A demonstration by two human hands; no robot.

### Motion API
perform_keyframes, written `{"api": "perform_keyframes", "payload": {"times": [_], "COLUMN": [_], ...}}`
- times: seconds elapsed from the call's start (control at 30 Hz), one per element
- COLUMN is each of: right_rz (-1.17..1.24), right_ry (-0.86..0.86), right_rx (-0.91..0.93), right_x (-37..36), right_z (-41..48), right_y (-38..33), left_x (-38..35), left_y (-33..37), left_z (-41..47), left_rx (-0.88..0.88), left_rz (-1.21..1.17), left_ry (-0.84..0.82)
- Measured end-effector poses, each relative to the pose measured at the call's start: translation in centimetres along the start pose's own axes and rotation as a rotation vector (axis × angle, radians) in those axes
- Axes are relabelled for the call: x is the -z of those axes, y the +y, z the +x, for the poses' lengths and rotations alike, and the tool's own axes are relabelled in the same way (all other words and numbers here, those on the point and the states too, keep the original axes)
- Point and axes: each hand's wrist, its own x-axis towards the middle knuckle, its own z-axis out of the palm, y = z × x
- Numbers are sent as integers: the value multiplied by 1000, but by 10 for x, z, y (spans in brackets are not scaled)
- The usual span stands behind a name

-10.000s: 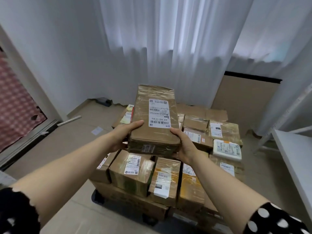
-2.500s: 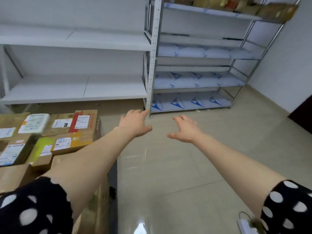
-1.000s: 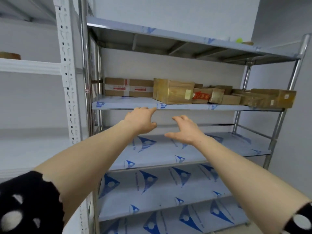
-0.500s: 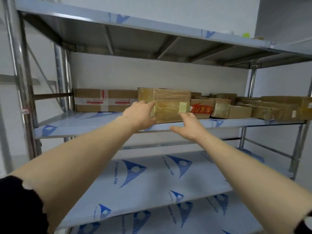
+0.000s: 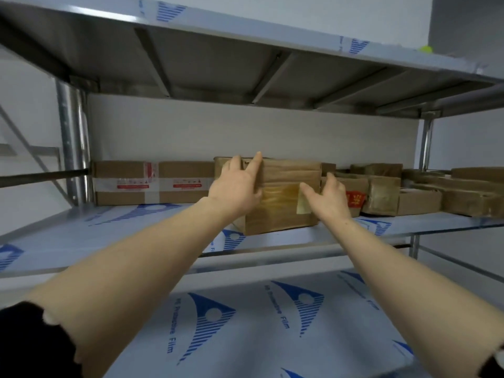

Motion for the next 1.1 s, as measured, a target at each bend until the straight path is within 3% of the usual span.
{"api": "perform_keyframes", "payload": {"times": [0.3, 0.6, 0.87, 1.0, 1.1], "right_rz": [124, 188, -137, -83, 174], "right_ry": [68, 41, 33, 50, -21], "right_rx": [-51, -118, 129, 219, 199], "right_x": [1, 14, 18, 14, 11], "right_z": [35, 63, 45, 31, 20], "right_y": [10, 25, 15, 4, -4], "left_x": [-5, 4, 7, 12, 18], "left_y": [15, 24, 34, 36, 23], "left_z": [7, 2, 1, -1, -2], "left_rx": [76, 126, 207, 313, 413], "left_rz": [-93, -79, -83, -135, -188], "left_ry": [65, 21, -4, 58, 169]}}
